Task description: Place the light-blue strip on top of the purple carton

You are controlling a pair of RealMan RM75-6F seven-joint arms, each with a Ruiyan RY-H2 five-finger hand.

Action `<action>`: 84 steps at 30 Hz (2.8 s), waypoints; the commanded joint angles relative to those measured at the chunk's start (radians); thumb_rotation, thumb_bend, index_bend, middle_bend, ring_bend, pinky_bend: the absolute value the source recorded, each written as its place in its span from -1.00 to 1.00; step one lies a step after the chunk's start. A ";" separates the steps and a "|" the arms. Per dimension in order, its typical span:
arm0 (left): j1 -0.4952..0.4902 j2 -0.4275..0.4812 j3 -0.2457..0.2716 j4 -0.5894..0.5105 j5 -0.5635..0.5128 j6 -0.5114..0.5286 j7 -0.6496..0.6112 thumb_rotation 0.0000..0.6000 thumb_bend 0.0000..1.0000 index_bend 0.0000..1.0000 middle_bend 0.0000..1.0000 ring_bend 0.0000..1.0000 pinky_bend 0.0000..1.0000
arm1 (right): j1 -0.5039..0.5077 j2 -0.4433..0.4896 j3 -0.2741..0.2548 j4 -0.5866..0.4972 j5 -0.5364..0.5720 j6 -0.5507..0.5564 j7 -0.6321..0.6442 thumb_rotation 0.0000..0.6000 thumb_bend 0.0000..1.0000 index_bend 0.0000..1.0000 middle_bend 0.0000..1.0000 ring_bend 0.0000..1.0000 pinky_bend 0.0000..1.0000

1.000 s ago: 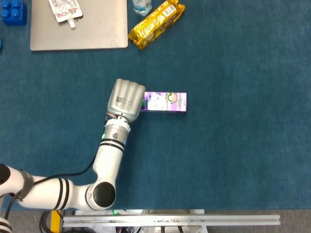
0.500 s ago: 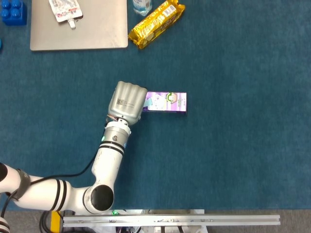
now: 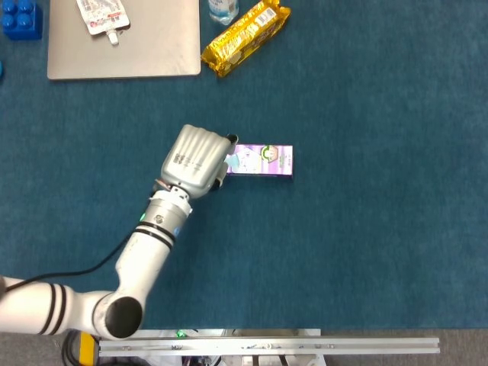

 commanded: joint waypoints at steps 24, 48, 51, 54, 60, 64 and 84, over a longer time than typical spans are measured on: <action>-0.068 0.009 0.029 0.075 -0.091 -0.126 -0.042 1.00 -0.04 -0.26 1.00 1.00 1.00 | -0.009 0.006 -0.001 -0.017 0.002 0.015 -0.016 1.00 -0.47 -0.95 -0.15 -0.24 -0.28; -0.100 -0.010 0.036 0.112 -0.128 -0.133 -0.057 1.00 -0.04 -0.26 1.00 1.00 1.00 | -0.015 0.005 -0.002 -0.022 0.009 0.018 -0.023 1.00 -0.47 -0.95 -0.14 -0.24 -0.28; -0.106 -0.009 0.035 0.111 -0.131 -0.131 -0.053 1.00 -0.04 -0.26 1.00 1.00 1.00 | -0.015 0.003 -0.002 -0.020 0.010 0.017 -0.022 1.00 -0.47 -0.95 -0.14 -0.23 -0.28; -0.112 -0.011 0.031 0.109 -0.137 -0.131 -0.052 1.00 -0.04 -0.26 1.00 1.00 1.00 | -0.015 0.001 -0.002 -0.018 0.009 0.017 -0.021 1.00 -0.47 -0.95 -0.14 -0.23 -0.28; -0.128 -0.022 0.028 0.121 -0.147 -0.135 -0.043 1.00 -0.04 -0.26 1.00 1.00 1.00 | -0.017 0.002 -0.002 -0.017 0.012 0.019 -0.021 1.00 -0.47 -0.95 -0.14 -0.23 -0.28; -0.139 -0.031 0.026 0.133 -0.157 -0.137 -0.033 1.00 -0.04 -0.26 1.00 1.00 1.00 | -0.021 0.002 -0.002 -0.016 0.015 0.021 -0.019 1.00 -0.47 -0.95 -0.14 -0.23 -0.28; -0.179 -0.053 0.023 0.153 -0.205 -0.115 0.020 1.00 -0.04 -0.27 1.00 1.00 1.00 | -0.029 -0.002 -0.003 0.001 0.014 0.023 0.001 1.00 -0.47 -0.95 -0.13 -0.22 -0.28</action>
